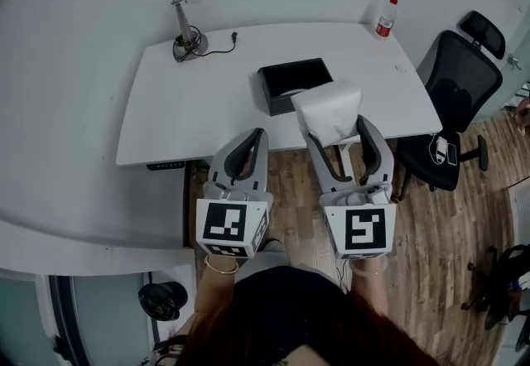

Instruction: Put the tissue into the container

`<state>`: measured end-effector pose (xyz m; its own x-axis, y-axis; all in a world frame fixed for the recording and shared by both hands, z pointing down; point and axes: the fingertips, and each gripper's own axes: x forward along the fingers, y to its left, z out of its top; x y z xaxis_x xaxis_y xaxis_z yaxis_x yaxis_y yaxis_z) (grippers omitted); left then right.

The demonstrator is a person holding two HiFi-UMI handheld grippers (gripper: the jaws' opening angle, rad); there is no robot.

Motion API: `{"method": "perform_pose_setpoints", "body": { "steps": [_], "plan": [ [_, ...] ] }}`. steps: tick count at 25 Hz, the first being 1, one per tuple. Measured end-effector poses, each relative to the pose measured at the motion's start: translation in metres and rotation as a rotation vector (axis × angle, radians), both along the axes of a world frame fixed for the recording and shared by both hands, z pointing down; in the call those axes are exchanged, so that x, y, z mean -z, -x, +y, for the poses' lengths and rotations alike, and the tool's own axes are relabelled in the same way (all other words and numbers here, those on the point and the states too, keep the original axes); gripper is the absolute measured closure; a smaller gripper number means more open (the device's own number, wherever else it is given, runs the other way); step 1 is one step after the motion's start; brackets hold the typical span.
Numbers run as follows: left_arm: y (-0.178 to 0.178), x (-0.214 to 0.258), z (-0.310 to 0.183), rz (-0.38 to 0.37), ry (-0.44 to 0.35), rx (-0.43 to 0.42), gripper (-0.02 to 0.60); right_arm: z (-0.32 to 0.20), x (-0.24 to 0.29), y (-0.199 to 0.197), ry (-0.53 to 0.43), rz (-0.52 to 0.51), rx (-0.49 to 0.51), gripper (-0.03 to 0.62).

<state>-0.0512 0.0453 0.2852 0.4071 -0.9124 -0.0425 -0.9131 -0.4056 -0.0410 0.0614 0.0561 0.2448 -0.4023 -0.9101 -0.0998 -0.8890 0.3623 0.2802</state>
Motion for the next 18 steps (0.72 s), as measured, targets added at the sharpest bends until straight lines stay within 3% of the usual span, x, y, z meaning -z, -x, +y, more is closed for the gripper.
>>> {"method": "perform_pose_setpoints", "body": {
  "steps": [18],
  "plan": [
    [0.012,0.0,-0.043,0.013,0.009,-0.083,0.554,-0.04,0.001,0.012,0.022,0.02,-0.087,0.255]
  ]
}}
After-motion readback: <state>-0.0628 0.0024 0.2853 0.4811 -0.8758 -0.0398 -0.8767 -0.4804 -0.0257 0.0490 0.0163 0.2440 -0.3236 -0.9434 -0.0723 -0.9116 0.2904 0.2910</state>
